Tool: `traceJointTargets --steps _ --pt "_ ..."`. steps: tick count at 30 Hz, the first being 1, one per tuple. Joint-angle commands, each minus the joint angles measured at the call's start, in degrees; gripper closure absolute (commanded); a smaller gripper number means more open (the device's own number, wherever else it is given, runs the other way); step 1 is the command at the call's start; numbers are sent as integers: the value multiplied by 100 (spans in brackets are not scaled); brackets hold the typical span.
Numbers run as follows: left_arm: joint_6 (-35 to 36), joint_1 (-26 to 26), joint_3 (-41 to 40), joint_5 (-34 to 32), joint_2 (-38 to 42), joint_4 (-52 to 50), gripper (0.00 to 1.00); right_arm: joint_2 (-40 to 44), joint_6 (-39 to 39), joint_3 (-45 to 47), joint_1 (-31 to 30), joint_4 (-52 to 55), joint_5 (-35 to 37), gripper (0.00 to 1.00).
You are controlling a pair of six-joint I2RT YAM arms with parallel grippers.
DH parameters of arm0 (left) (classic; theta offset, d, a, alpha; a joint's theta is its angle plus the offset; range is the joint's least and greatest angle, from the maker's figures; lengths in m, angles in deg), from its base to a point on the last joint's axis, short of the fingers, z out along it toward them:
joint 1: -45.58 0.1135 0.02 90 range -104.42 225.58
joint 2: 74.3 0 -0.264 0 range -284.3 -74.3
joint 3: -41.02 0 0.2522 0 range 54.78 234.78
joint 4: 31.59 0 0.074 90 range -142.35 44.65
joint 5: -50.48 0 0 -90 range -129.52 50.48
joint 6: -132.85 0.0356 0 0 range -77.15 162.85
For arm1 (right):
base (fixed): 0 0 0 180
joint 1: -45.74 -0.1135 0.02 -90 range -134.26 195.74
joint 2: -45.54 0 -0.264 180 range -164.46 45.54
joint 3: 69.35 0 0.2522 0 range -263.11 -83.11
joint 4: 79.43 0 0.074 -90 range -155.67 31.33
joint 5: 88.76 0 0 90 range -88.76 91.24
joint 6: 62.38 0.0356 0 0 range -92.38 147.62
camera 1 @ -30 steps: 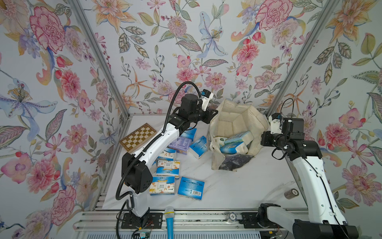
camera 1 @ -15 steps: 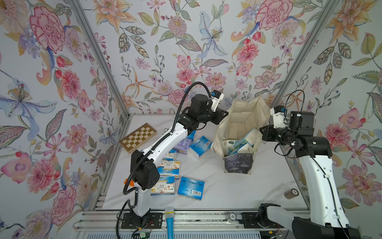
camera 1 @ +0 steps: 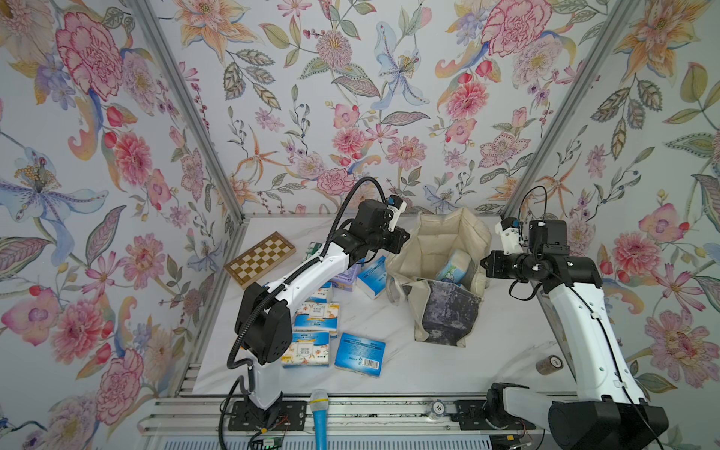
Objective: Put tissues into the canvas bag
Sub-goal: Adjust the canvas bag at the center of the board.
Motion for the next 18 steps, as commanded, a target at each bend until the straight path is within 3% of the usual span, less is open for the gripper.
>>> traceJointTargets --steps 1,5,18 --pt "184 108 174 -262 -21 134 82 135 -84 113 29 182 201 100" --pt "108 145 363 -149 -252 273 81 153 -58 181 88 171 366 98" --pt "-133 154 391 249 -461 707 81 680 -128 -401 -130 -325 565 61"
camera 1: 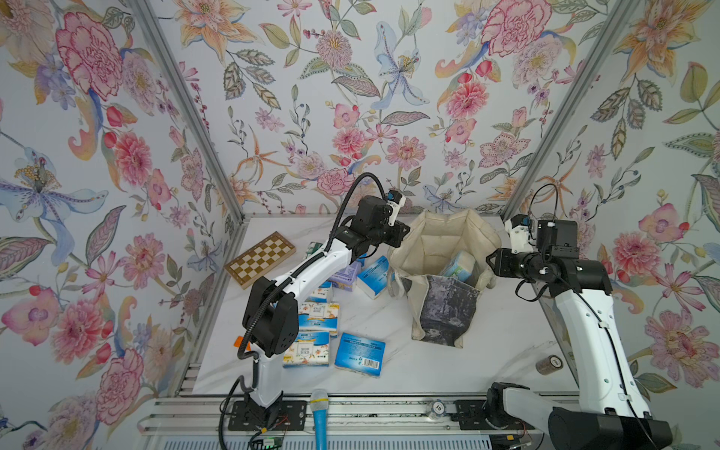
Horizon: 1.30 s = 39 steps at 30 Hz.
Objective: Put tissues into the canvas bag
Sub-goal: Adjust the canvas bag at the center of the board, then pick up the pack of facial tissues from the center of the board.
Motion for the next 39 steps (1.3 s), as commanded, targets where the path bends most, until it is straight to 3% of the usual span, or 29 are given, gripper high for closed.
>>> traceJointTargets --steps 1,8,13,17,19,24,30,39 --pt "-161 45 51 180 -30 337 81 487 -45 -156 -260 -513 47 60" --pt "-262 45 -44 101 79 592 81 1173 24 -110 -1329 -1808 -517 54" --pt "-316 54 -60 79 21 661 81 811 -30 -97 -2938 -1951 -693 54" --pt "-375 54 -60 114 -41 705 81 244 -104 160 -4367 -1953 -571 49" --pt "-361 53 -60 112 -44 686 80 -30 -102 320 -4792 -1950 -589 43" --pt "-222 80 -155 -12 74 554 74 -689 -7 718 -5547 -2019 -472 25" --pt "-99 374 -790 -284 624 471 64 -1344 -109 1087 -6311 -2016 -28 13" --pt "-105 1171 -2261 -614 1977 535 47 -1923 -388 1450 -7020 -2066 358 1"
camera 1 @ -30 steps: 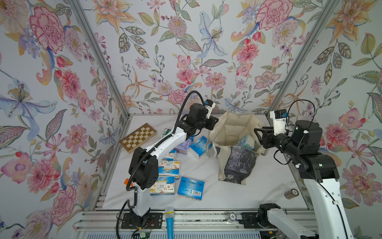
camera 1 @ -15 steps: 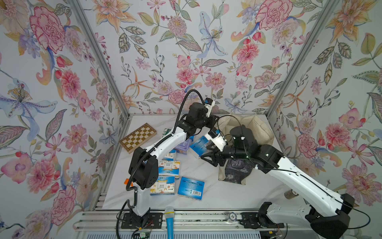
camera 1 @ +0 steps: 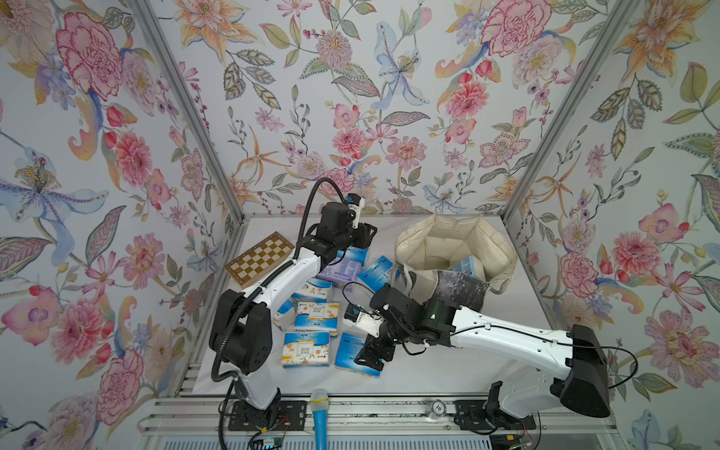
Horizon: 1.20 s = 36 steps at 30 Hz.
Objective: Put tissues into the canvas bag
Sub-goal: Pick up the pack of facial tissues from the center of the board.
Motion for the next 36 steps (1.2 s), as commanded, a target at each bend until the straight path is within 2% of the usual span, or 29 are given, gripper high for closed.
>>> traceJointTargets --steps 1,8,24,31,36 --pt "82 162 -292 -248 592 32 45 -190 -232 126 -101 -59 359 1" --pt "119 309 -588 -206 1097 -39 38 -641 -495 116 -144 -187 675 1" --pt "112 494 -788 -33 1256 26 37 -1469 -835 -138 -166 -186 1280 1" --pt "96 539 -863 11 1265 56 36 -1725 -905 -244 -184 -110 897 1" --pt "75 574 -923 63 1256 114 36 -1904 -923 -322 -186 -23 1017 1"
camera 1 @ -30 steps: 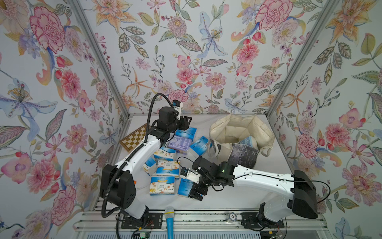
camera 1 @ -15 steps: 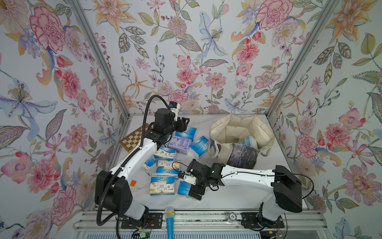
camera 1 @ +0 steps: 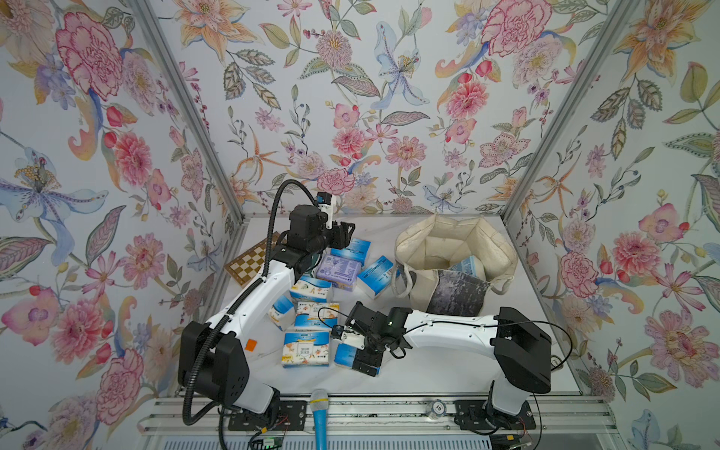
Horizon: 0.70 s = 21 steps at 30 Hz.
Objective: Put tissues into the canvas bag
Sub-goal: Pick up the pack of facial tissues from the center of the board.
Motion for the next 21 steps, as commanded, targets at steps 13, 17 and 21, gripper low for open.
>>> traceJointTargets --steps 13,17,21 --pt "0 127 -125 184 139 91 35 -263 -66 -468 7 381 -138 23" --pt "3 137 -101 191 160 60 34 102 -14 -563 59 444 -172 29" --pt "51 132 -59 137 160 -8 34 765 133 -848 241 441 -364 29"
